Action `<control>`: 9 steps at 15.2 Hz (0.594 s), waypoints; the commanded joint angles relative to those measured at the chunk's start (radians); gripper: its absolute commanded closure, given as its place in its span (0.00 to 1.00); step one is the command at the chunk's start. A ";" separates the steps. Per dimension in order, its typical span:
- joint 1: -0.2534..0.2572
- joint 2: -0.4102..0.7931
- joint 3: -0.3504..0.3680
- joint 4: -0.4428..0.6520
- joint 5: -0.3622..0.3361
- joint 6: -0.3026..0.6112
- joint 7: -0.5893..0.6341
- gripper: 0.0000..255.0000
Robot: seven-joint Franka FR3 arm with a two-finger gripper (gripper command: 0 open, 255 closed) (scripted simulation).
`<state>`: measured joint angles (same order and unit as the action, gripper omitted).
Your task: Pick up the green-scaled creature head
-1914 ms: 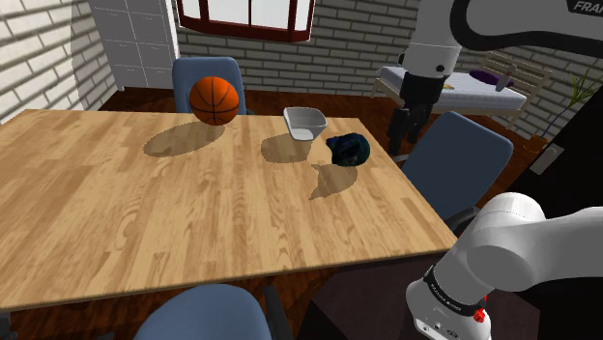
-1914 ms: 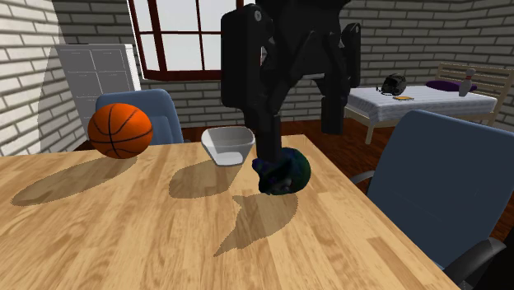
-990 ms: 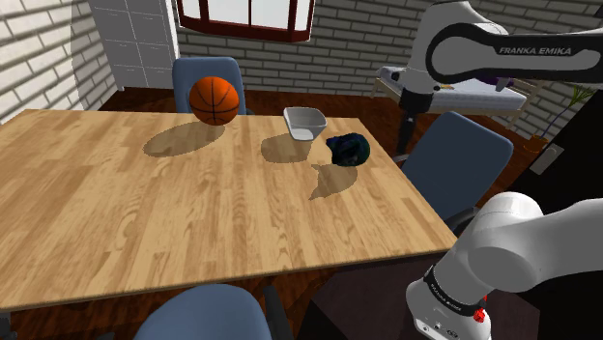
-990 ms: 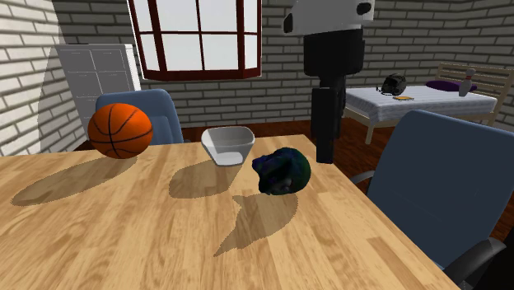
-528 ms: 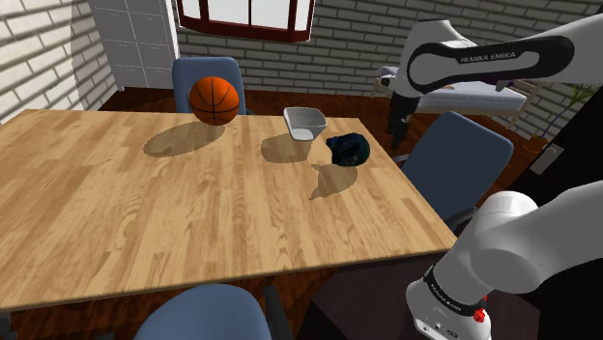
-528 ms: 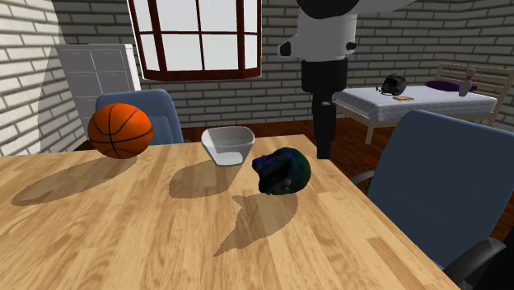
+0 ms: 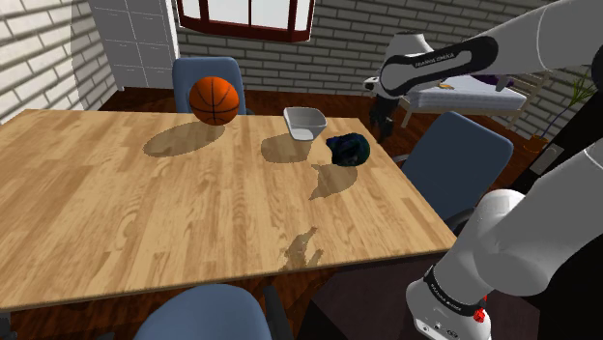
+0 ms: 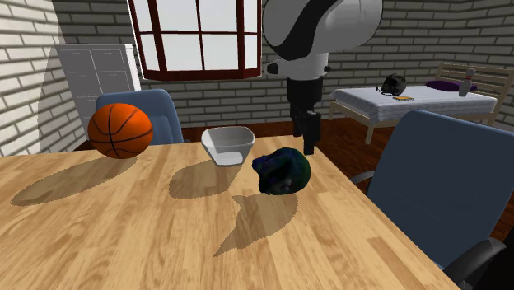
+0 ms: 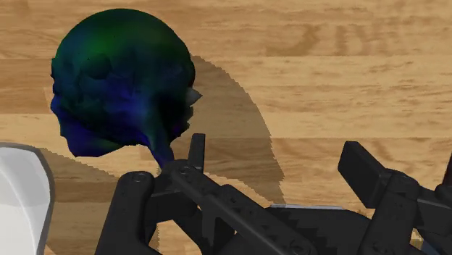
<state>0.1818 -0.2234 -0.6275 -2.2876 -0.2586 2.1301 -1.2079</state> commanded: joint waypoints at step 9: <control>0.004 0.411 -0.045 0.268 0.323 0.141 -0.532 0.00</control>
<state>0.1979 0.1575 -0.6774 -2.0441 0.0367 2.2672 -1.6974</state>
